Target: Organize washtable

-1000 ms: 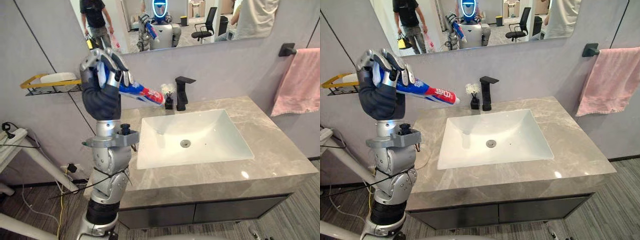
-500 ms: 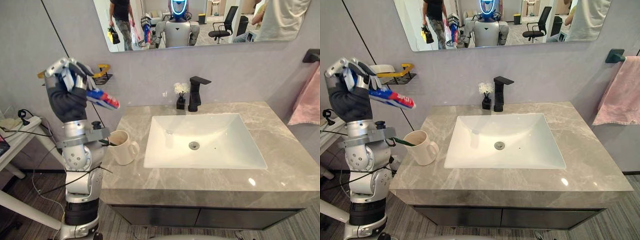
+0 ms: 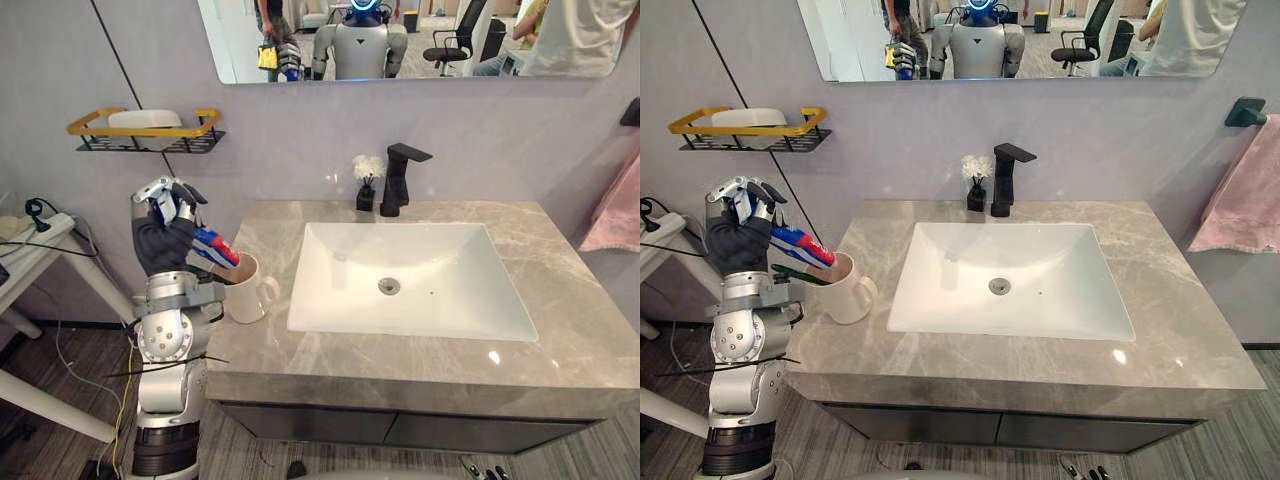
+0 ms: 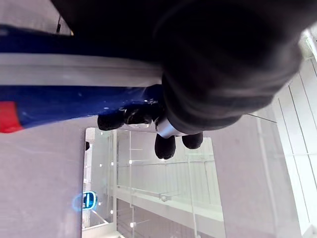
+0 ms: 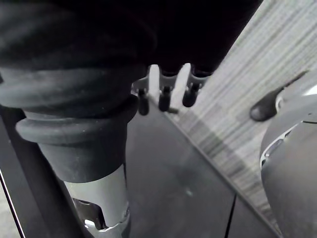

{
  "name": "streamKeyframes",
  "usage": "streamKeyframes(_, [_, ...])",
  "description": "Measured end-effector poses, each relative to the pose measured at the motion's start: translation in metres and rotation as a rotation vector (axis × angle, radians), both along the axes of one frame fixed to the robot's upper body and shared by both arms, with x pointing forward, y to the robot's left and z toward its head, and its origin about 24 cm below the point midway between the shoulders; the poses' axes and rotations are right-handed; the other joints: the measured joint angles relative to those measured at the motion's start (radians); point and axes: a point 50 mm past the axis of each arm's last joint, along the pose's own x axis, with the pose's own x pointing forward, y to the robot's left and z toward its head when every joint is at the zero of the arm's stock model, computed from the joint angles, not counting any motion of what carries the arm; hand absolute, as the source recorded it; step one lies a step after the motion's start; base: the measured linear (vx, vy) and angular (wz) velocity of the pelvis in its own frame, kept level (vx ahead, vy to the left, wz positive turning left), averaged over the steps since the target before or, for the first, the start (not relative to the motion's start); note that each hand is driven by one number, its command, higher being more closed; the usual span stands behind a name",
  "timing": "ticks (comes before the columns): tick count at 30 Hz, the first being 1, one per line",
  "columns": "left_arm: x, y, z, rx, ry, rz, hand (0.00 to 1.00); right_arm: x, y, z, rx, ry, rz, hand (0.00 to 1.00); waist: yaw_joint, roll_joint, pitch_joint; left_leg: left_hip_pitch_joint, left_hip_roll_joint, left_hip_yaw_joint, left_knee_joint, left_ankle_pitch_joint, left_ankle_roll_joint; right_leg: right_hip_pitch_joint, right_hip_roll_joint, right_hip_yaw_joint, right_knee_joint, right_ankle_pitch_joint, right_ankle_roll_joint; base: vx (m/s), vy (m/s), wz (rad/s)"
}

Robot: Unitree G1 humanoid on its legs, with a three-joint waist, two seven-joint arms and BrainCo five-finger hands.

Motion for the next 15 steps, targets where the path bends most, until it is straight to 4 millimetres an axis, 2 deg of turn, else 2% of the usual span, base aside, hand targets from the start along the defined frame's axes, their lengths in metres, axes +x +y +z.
streamKeyframes(7, [0.001,-0.002,-0.011,-0.006,0.052,0.007,1.00,0.000,0.004,-0.001,0.005,0.008,0.028,0.00,0.000,0.013,0.005,-0.001,0.001,-0.001,0.000,-0.004,-0.005,0.001,0.001,-0.004,-0.001,0.000,0.000,0.00,0.000,0.00])
streamKeyframes(8, [0.001,-0.003,-0.011,-0.006,0.054,0.003,0.00,0.000,0.004,-0.001,0.005,0.010,0.030,0.00,0.000,0.012,0.005,-0.002,0.001,-0.001,0.000,-0.004,-0.006,0.001,0.001,-0.005,-0.001,0.000,0.000,0.00,0.000,0.00])
streamKeyframes(15, [0.006,-0.007,-0.020,-0.008,0.097,-0.019,0.00,0.001,0.005,-0.001,0.006,0.012,0.052,0.00,0.000,-0.004,0.003,-0.007,0.000,-0.001,0.000,-0.005,-0.005,-0.001,0.000,-0.005,-0.004,0.000,0.001,0.00,0.000,0.00])
